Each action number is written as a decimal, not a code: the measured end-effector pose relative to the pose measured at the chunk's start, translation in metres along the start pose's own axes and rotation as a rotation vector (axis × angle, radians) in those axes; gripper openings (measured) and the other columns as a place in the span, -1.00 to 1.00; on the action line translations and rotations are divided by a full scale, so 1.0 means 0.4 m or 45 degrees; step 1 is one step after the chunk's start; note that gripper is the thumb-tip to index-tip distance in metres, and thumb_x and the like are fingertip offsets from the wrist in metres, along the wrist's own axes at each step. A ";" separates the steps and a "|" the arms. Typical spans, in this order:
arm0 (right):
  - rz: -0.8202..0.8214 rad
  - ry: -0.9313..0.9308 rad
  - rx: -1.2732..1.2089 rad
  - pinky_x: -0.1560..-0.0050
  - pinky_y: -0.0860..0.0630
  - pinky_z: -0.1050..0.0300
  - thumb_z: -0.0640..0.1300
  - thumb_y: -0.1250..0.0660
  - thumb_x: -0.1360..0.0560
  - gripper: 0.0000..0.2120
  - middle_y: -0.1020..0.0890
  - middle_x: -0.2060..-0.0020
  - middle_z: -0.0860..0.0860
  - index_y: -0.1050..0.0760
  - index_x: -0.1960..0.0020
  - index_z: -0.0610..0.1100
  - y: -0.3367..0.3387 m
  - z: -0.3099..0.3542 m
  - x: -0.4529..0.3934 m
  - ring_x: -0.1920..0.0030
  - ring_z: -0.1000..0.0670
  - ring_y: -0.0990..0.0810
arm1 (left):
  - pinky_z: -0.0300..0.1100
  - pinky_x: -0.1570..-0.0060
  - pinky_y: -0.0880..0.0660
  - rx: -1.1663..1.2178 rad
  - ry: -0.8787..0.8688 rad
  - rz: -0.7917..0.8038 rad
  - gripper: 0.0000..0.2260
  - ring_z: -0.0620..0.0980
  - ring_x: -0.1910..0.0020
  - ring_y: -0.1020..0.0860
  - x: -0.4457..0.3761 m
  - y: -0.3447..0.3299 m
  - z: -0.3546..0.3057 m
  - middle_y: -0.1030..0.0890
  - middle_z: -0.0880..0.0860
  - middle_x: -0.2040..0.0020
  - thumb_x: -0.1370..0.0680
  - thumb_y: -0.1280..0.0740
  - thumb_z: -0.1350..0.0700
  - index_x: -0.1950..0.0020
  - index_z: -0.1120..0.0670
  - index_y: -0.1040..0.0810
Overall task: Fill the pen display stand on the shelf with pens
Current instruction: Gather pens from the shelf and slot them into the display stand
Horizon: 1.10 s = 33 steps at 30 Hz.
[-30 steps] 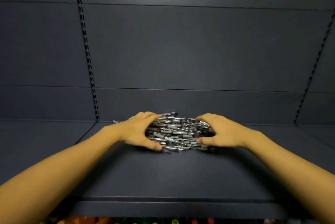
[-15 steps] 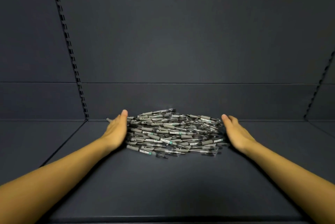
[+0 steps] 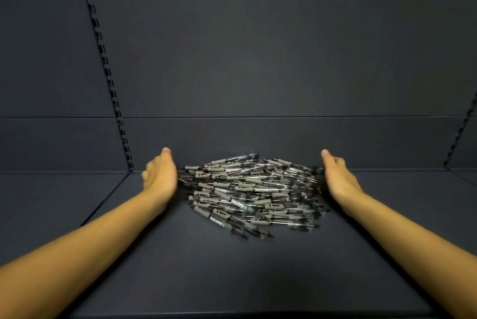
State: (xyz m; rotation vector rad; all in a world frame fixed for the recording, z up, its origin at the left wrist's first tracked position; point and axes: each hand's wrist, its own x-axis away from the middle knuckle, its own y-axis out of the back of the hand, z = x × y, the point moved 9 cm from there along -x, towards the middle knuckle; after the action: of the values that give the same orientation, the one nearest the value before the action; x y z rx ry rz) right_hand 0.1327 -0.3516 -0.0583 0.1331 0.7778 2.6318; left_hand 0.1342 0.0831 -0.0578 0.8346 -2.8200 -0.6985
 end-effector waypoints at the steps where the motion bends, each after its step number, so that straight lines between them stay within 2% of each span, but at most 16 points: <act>1: -0.013 -0.021 -0.033 -0.41 -0.26 -0.14 0.33 0.09 -0.64 -0.35 -0.39 -0.50 -0.14 -0.20 -0.57 -0.05 0.011 -0.008 -0.007 -0.49 -0.24 -0.34 | 0.15 -0.49 -0.10 -0.016 0.014 -0.013 -0.43 0.18 -0.55 -0.18 -0.017 0.018 0.005 -0.24 0.15 -0.59 -0.69 0.13 -0.18 -0.58 0.07 -0.28; 5: 0.018 -0.003 0.003 -0.43 -0.26 -0.15 0.33 0.09 -0.64 -0.34 -0.36 -0.52 -0.12 -0.18 -0.58 -0.05 -0.021 -0.004 -0.015 -0.50 -0.22 -0.33 | 0.12 -0.54 -0.03 0.008 0.093 0.076 -0.35 0.20 -0.59 -0.13 -0.021 0.015 0.012 -0.14 0.17 -0.62 -0.67 0.14 -0.26 -0.63 0.13 -0.13; 10: 0.092 0.074 0.206 -0.47 -0.25 -0.16 0.37 0.13 -0.61 -0.28 -0.32 -0.55 -0.09 -0.14 -0.60 -0.05 -0.100 0.017 -0.005 -0.54 -0.17 -0.28 | 0.14 -0.51 -0.13 -0.054 0.099 0.232 -0.22 0.21 -0.53 -0.26 0.037 -0.038 0.016 -0.20 0.18 -0.60 -0.62 0.20 -0.37 -0.52 0.17 -0.35; 14: 0.150 0.088 0.236 -0.52 -0.21 -0.17 0.39 0.14 -0.60 -0.23 -0.25 -0.58 -0.09 -0.13 -0.62 -0.09 -0.143 0.026 0.008 -0.58 -0.14 -0.22 | 0.16 -0.51 -0.09 -0.060 0.114 0.219 -0.27 0.24 -0.55 -0.20 0.086 -0.042 0.008 -0.10 0.17 -0.63 -0.64 0.19 -0.33 -0.60 0.14 -0.22; 17: 0.200 0.102 0.200 -0.53 -0.19 -0.18 0.37 0.12 -0.62 -0.24 -0.21 -0.60 -0.07 -0.10 -0.63 -0.11 -0.156 0.039 0.026 -0.59 -0.14 -0.18 | 0.15 -0.52 -0.06 -0.116 0.045 0.288 -0.32 0.23 -0.58 -0.13 0.117 -0.056 -0.009 -0.06 0.18 -0.64 -0.67 0.19 -0.28 -0.61 0.13 -0.18; 20: 0.212 0.162 0.165 -0.58 -0.07 -0.16 0.40 0.07 -0.60 -0.20 -0.07 -0.64 -0.06 0.01 -0.65 -0.10 -0.109 0.063 0.043 -0.63 -0.11 -0.05 | 0.15 -0.54 0.01 -0.287 -0.224 0.370 -0.32 0.12 -0.62 0.04 0.122 -0.042 -0.027 -0.07 0.11 -0.65 -0.65 0.18 -0.31 -0.63 0.06 -0.15; 22: 0.171 0.377 0.301 -0.62 0.07 -0.09 0.45 0.02 -0.55 -0.11 0.11 -0.65 -0.05 0.09 -0.66 -0.10 -0.053 0.094 0.076 -0.64 -0.06 0.12 | 0.09 -0.58 0.09 -0.424 -0.512 0.382 -0.24 -0.02 -0.62 0.20 0.119 -0.023 -0.060 0.11 0.00 -0.66 -0.56 0.13 -0.43 -0.65 -0.02 -0.02; 23: 0.187 0.514 0.375 -0.62 0.12 -0.03 0.48 0.00 -0.51 -0.06 0.19 -0.64 -0.02 0.13 -0.66 -0.08 -0.037 0.107 0.106 -0.63 -0.02 0.18 | 0.01 -0.57 0.14 -0.518 -0.747 0.447 -0.18 -0.09 -0.60 0.29 0.139 -0.024 -0.072 0.25 -0.08 -0.65 -0.51 0.09 -0.49 -0.66 -0.07 0.09; 25: 0.325 0.738 0.530 -0.61 0.17 0.07 0.59 0.02 -0.42 0.05 0.31 -0.60 0.07 0.24 -0.65 -0.03 -0.044 0.109 0.188 -0.61 0.08 0.28 | -0.11 -0.52 0.23 -0.805 -1.190 0.616 -0.04 -0.17 -0.53 0.45 0.221 -0.045 -0.077 0.46 -0.19 -0.56 -0.43 0.00 -0.57 -0.63 -0.10 0.30; 27: 0.472 0.888 0.762 -0.61 0.19 0.10 0.68 0.03 -0.32 0.17 0.41 -0.56 0.11 0.35 -0.63 0.00 -0.085 0.090 0.267 -0.58 0.12 0.35 | -0.14 -0.50 0.30 -1.076 -1.424 0.678 0.08 -0.15 -0.49 0.52 0.287 -0.076 -0.063 0.55 -0.16 -0.51 -0.39 -0.08 -0.61 -0.58 -0.06 0.42; 30: 0.577 0.972 1.021 -0.59 0.28 0.13 0.68 -0.03 -0.33 0.21 0.50 -0.52 0.10 0.46 -0.59 -0.02 -0.150 0.060 0.307 -0.54 0.11 0.48 | -0.10 -0.53 0.36 -1.232 -1.505 0.696 0.09 -0.11 -0.48 0.55 0.309 -0.135 -0.060 0.58 -0.08 -0.50 -0.42 -0.06 -0.61 -0.55 0.01 0.49; 33: 0.562 0.964 1.022 -0.60 0.27 0.10 0.65 -0.02 -0.38 0.17 0.49 -0.53 0.09 0.45 -0.59 -0.04 -0.178 0.058 0.270 -0.54 0.11 0.48 | -0.03 -0.58 0.28 -1.168 -1.423 0.712 0.04 -0.11 -0.50 0.52 0.275 -0.177 -0.064 0.54 -0.04 -0.53 -0.47 -0.01 -0.57 -0.55 0.06 0.48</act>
State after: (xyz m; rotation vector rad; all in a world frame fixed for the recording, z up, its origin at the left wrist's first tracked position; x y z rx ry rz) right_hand 0.0626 -0.2426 -0.0792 -0.5705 2.2466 2.5461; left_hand 0.0820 -0.0391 -0.0696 -0.6776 -2.5312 -2.5517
